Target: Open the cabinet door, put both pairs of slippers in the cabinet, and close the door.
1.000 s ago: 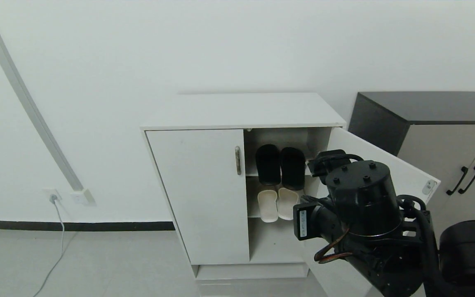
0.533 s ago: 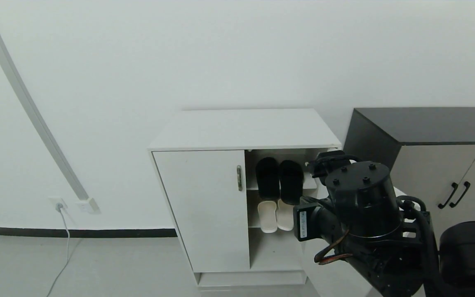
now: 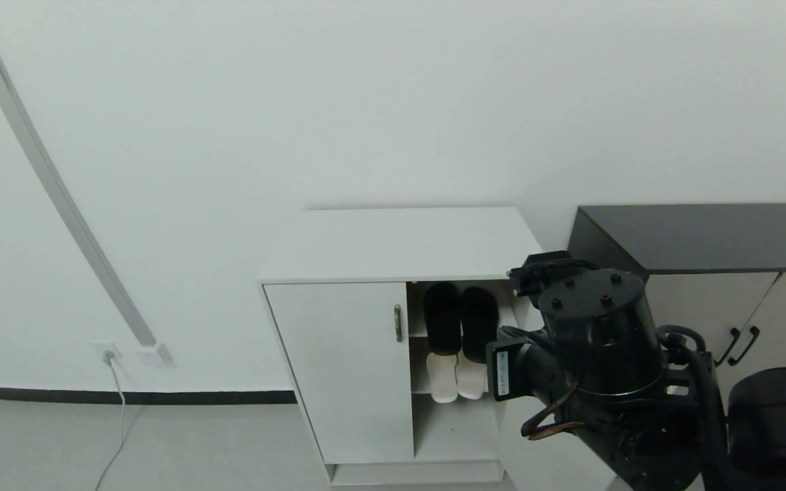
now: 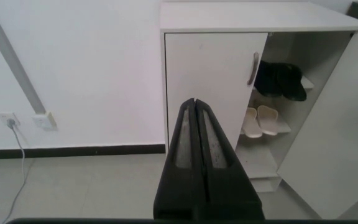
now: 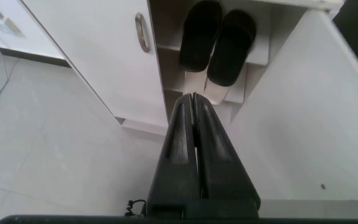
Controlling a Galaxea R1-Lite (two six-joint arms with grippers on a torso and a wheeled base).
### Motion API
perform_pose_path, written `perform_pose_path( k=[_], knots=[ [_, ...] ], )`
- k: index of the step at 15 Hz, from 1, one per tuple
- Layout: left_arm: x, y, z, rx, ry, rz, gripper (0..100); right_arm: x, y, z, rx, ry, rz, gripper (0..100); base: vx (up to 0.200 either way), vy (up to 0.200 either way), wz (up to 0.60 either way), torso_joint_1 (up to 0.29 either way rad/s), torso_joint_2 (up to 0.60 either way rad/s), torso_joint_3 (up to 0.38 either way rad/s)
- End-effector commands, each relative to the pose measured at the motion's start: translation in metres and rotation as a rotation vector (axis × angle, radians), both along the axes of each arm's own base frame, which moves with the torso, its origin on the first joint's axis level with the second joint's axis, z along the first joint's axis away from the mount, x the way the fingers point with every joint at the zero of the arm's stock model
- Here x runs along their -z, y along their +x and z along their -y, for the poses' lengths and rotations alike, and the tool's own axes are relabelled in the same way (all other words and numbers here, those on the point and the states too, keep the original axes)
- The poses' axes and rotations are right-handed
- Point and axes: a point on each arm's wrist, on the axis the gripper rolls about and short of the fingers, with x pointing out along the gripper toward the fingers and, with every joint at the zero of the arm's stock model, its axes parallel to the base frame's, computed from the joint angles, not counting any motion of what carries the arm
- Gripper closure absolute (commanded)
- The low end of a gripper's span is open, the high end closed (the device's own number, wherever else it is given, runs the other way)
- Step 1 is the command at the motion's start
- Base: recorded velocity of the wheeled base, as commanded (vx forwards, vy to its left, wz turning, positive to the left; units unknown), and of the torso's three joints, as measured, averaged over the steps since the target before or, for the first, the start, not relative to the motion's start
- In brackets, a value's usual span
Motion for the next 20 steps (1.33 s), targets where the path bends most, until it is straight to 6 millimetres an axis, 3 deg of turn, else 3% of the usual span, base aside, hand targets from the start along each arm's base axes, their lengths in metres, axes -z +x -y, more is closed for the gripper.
perform_pose_path(
  k=[1, 8, 13, 20],
  knots=[
    [0.0000, 0.0001, 0.0000, 0.000, 0.000, -0.001, 100, 0.0003, -0.0001, -0.0001, 0.000, -0.001, 0.000, 100, 0.000, 0.000, 0.00, 0.207, -0.46, -0.251],
    [0.0000, 0.0001, 0.0000, 0.000, 0.000, -0.001, 100, -0.0001, 0.0017, 0.0023, 0.008, -0.001, 0.002, 100, 0.000, 0.000, 0.00, 0.174, -0.37, -0.197],
    [0.0000, 0.0001, 0.0000, 0.000, 0.002, -0.001, 100, 0.0019, 0.0032, 0.0034, 0.009, -0.008, 0.011, 100, 0.000, 0.000, 0.00, 0.007, -0.01, -0.008],
    [0.0000, 0.0001, 0.0000, -0.002, -0.003, -0.001, 100, 0.0040, 0.0043, 0.0050, 0.009, -0.024, 0.016, 100, 0.000, 0.000, -0.60, 0.006, 0.00, 0.002]
  ],
)
